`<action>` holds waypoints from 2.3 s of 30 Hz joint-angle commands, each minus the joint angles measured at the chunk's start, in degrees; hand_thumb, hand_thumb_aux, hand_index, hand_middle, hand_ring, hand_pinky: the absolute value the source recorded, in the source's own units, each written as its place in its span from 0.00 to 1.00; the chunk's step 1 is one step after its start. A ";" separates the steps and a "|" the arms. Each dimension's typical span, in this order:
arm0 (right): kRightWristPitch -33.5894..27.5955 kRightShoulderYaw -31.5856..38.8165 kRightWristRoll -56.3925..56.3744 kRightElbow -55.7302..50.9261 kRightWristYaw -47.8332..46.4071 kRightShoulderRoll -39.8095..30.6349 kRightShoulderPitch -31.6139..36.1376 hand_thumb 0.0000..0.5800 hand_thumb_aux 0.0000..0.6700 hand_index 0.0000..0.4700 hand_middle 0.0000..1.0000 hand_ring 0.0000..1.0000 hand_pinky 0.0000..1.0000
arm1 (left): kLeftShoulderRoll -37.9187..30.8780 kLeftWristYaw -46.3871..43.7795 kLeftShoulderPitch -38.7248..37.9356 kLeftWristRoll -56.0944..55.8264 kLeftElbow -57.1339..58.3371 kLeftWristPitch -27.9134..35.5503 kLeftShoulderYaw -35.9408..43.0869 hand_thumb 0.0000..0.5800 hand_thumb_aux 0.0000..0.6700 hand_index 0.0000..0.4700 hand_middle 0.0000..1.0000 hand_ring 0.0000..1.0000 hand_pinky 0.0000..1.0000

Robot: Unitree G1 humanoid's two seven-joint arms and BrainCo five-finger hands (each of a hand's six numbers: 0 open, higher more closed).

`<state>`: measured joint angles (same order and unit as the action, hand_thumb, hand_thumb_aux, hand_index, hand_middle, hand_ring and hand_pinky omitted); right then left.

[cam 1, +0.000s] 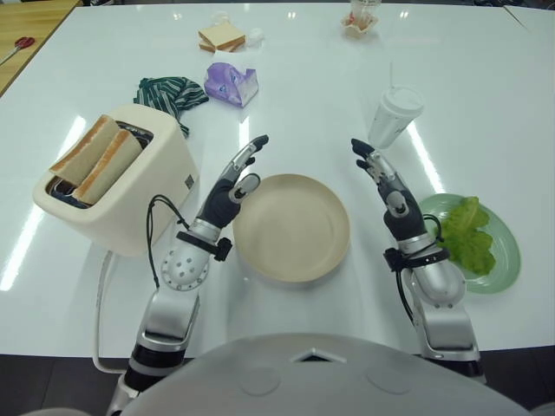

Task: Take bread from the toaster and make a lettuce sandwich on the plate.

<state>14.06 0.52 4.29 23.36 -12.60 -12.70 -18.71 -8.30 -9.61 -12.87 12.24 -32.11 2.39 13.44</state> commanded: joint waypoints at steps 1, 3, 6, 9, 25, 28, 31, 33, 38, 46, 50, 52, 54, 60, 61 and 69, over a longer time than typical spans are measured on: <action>0.11 -0.86 -2.69 0.84 0.67 1.04 -2.05 0.00 0.00 0.00 0.00 0.00 0.00 | -0.55 -2.05 4.19 -2.90 -15.92 8.64 -4.42 0.00 0.00 0.00 0.00 0.00 0.00; -0.07 -0.83 -3.34 1.70 1.10 1.60 -2.87 0.00 0.00 0.00 0.00 0.00 0.00 | -3.47 -4.70 10.63 -5.71 -21.78 15.94 -9.98 0.00 0.00 0.00 0.00 0.00 0.00; -0.73 -0.41 -2.81 2.91 2.33 2.83 -3.82 0.00 0.00 0.00 0.00 0.00 0.00 | -11.34 -7.93 23.35 -7.54 -24.73 26.37 -20.27 0.00 0.00 0.00 0.00 0.00 0.00; -1.15 0.44 -1.86 3.34 2.37 3.03 -3.67 0.00 0.00 0.00 0.00 0.00 0.00 | -22.18 -11.34 34.69 -9.27 -23.01 30.14 -31.02 0.00 0.00 0.00 0.00 0.00 0.00; 0.45 -0.29 -3.77 3.00 1.88 2.41 -5.67 0.00 0.00 0.00 0.00 0.00 0.00 | -55.20 2.14 7.73 37.27 23.70 -6.26 -30.61 0.00 0.00 0.00 0.00 0.00 0.00; 0.76 -0.33 -3.55 3.38 1.92 2.34 -6.18 0.00 0.00 0.00 0.00 0.00 0.00 | -55.81 2.42 7.14 40.02 25.39 -6.20 -29.57 0.00 0.00 0.00 0.00 0.00 0.00; 1.11 -0.35 -3.25 3.72 1.99 2.29 -6.74 0.00 0.00 0.00 0.00 0.00 0.00 | -55.99 2.20 7.33 41.04 26.15 -6.06 -29.26 0.00 0.00 0.00 0.00 0.00 0.00; 1.09 -0.37 -3.26 3.85 1.96 2.22 -6.85 0.00 0.00 0.00 0.00 0.00 0.00 | -55.92 1.88 6.95 41.40 25.72 -5.69 -29.56 0.00 0.00 0.00 0.00 0.00 0.00; 1.26 -0.30 -3.06 4.29 1.99 2.24 -7.56 0.00 0.00 0.00 0.00 0.00 0.00 | -55.99 1.78 6.01 41.10 25.05 -5.37 -31.13 0.33 0.18 0.18 0.00 0.00 0.00; 1.83 -0.32 -1.42 3.61 2.14 1.72 -7.73 0.00 0.00 0.00 0.00 0.00 0.00 | -52.57 -2.48 2.88 35.34 20.21 -6.06 -31.93 0.33 0.18 0.18 0.00 0.00 0.00; 1.98 -0.65 -1.32 3.82 2.22 1.55 -8.13 0.00 0.00 0.00 0.00 0.00 0.00 | -51.02 -6.78 0.91 30.77 18.21 -7.00 -31.19 0.05 0.03 0.03 0.00 0.00 0.00; 2.12 -0.74 -1.21 3.70 2.17 1.43 -8.12 0.00 0.00 0.00 0.00 0.00 0.00 | -50.10 -9.54 -0.69 28.28 16.79 -7.21 -31.00 0.20 0.11 0.11 0.00 0.00 0.00; 2.20 -0.78 -1.17 3.62 2.09 1.41 -8.08 0.00 0.00 0.00 0.00 0.00 0.00 | -49.58 -10.55 -1.41 27.26 15.98 -7.04 -31.25 0.77 0.52 0.52 0.00 0.00 0.00; 2.68 -1.04 -1.11 3.45 2.08 1.36 -8.26 0.00 0.00 0.00 0.00 0.00 0.00 | -46.71 -8.29 2.92 24.52 14.12 -4.00 -35.03 1.00 1.00 1.00 0.00 0.00 0.00; 2.76 -1.11 -1.02 3.48 2.09 1.33 -8.32 0.00 0.00 0.00 0.00 0.00 0.00 | -46.12 -7.63 3.94 24.25 13.75 -3.35 -35.74 1.00 1.00 1.00 0.00 0.00 0.00; 3.36 -1.56 0.63 3.21 2.26 0.82 -8.13 0.00 0.00 0.00 0.00 0.00 0.00 | -42.83 -4.96 7.33 23.05 12.37 -0.69 -38.84 1.00 1.00 1.00 0.36 0.36 0.36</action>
<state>17.17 -0.63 4.23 27.14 -10.38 -11.21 -26.83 -52.37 -14.47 -6.19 36.29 -19.45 1.34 -25.07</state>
